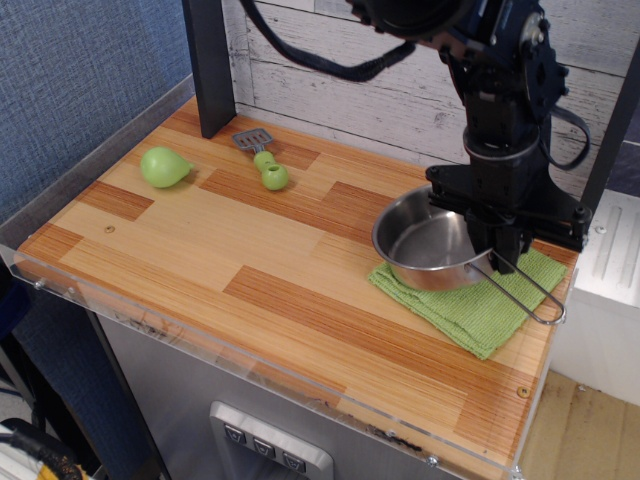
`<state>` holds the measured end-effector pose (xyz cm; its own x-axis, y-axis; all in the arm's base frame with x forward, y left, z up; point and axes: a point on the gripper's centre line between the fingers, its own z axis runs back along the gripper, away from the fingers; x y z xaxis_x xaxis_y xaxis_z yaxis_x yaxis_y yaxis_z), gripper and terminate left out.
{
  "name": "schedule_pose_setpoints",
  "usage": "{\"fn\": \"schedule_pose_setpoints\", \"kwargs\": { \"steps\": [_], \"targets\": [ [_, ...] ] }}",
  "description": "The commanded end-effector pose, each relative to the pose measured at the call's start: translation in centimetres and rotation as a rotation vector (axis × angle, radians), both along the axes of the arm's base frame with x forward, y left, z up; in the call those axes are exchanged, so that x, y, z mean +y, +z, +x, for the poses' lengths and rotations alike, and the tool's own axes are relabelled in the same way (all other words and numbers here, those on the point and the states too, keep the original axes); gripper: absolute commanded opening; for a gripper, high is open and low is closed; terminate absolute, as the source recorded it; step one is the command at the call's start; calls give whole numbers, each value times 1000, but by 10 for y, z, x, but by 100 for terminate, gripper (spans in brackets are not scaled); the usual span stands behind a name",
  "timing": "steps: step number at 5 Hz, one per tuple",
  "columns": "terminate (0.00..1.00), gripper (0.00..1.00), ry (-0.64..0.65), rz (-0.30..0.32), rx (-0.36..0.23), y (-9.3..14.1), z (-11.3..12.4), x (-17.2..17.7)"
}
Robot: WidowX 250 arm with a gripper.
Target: Place the pot on top of the cloth.
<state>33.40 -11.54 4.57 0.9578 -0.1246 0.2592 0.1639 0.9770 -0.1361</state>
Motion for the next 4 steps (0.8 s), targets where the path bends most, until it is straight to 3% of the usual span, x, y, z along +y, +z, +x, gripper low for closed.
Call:
{"fn": "schedule_pose_setpoints", "kwargs": {
  "steps": [1,4],
  "targets": [
    [0,100,-30,-25,59,-7,-18,-1],
    [0,100,39,-15,39,-3,-20,9]
  ]
}}
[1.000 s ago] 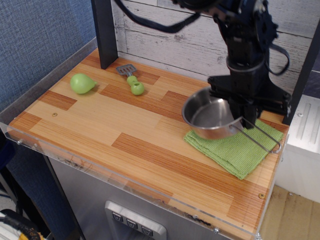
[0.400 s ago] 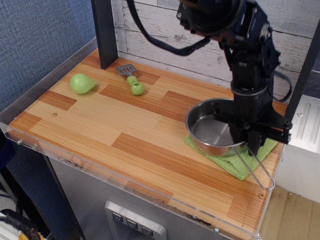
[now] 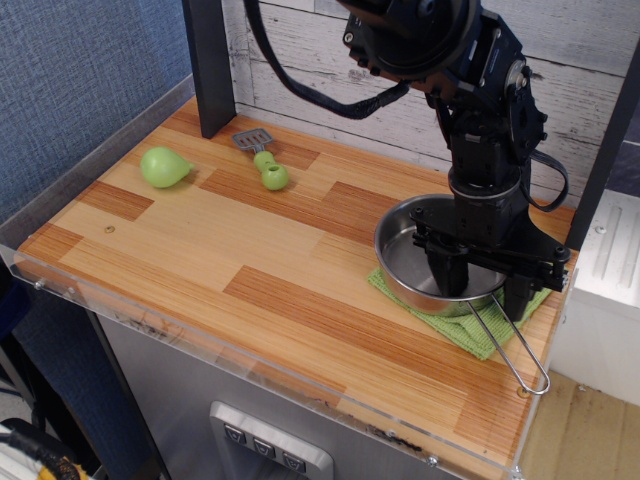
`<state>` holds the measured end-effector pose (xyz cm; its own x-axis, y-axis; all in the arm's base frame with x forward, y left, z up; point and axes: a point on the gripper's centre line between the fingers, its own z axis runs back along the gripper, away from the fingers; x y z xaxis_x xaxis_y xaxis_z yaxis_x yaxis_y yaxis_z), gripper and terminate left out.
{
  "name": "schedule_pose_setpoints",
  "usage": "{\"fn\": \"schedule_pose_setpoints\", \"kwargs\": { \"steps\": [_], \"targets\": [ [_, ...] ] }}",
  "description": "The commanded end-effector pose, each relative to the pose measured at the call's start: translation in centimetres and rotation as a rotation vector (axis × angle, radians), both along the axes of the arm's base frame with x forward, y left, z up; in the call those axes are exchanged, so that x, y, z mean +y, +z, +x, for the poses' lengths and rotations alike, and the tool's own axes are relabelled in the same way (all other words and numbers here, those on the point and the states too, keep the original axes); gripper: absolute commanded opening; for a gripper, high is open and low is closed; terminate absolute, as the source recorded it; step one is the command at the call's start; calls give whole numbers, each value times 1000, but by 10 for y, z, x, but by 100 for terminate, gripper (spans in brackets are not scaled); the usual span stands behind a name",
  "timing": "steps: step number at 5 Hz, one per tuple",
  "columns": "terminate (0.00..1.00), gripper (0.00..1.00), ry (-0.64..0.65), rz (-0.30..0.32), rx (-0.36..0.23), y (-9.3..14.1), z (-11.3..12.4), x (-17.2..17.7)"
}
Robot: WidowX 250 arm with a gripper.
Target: Place the pot on top of the cloth.
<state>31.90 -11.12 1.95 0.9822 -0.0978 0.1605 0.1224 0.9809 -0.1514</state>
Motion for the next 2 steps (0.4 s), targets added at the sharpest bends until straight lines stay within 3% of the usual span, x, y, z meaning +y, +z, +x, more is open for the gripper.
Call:
{"fn": "schedule_pose_setpoints", "kwargs": {
  "steps": [1,2],
  "targets": [
    [0,100,56,-27,-99,35,2,10],
    [0,100,58,-45,-150,51,8,13]
  ]
}}
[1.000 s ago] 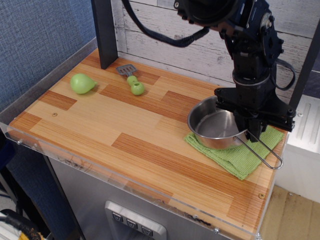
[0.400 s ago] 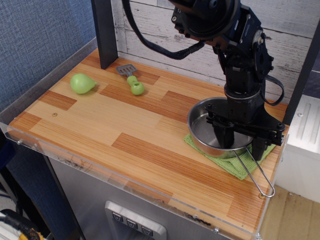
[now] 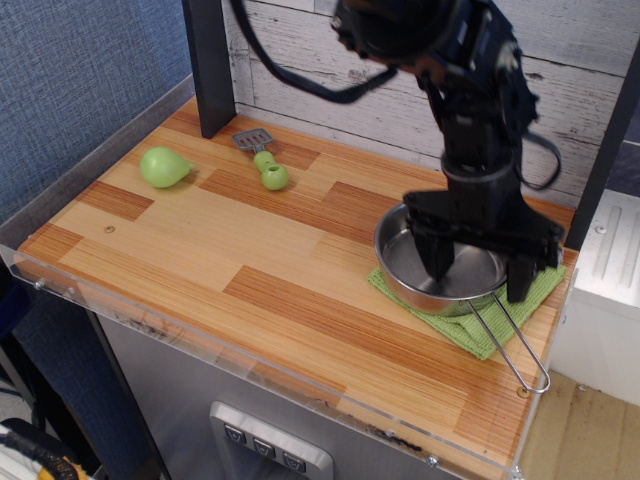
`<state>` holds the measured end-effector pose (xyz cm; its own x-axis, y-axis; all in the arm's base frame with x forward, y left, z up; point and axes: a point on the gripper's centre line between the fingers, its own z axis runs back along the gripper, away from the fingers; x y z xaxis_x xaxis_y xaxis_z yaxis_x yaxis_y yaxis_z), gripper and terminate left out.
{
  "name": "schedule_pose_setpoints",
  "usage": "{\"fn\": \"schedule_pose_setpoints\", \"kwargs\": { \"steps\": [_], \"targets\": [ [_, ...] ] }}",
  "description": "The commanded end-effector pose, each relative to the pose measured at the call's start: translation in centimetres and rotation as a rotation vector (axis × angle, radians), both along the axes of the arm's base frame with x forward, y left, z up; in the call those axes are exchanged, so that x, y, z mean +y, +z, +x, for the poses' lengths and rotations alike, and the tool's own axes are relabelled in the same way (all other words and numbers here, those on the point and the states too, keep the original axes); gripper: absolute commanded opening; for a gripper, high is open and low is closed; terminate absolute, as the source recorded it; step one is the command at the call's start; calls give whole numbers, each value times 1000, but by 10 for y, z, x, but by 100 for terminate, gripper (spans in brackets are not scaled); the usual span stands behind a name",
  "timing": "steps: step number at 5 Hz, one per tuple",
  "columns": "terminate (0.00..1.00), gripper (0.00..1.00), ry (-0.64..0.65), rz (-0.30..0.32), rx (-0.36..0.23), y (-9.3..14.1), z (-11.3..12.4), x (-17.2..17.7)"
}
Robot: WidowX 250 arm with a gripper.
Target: Place the pot on top of the cloth.
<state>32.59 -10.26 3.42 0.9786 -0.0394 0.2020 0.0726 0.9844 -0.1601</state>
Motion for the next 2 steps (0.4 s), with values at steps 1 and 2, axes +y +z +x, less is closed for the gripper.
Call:
{"fn": "schedule_pose_setpoints", "kwargs": {
  "steps": [1,2],
  "targets": [
    [0,100,2,-32,-157,58,6,5],
    [0,100,11,-29,-197,80,5,10]
  ]
}}
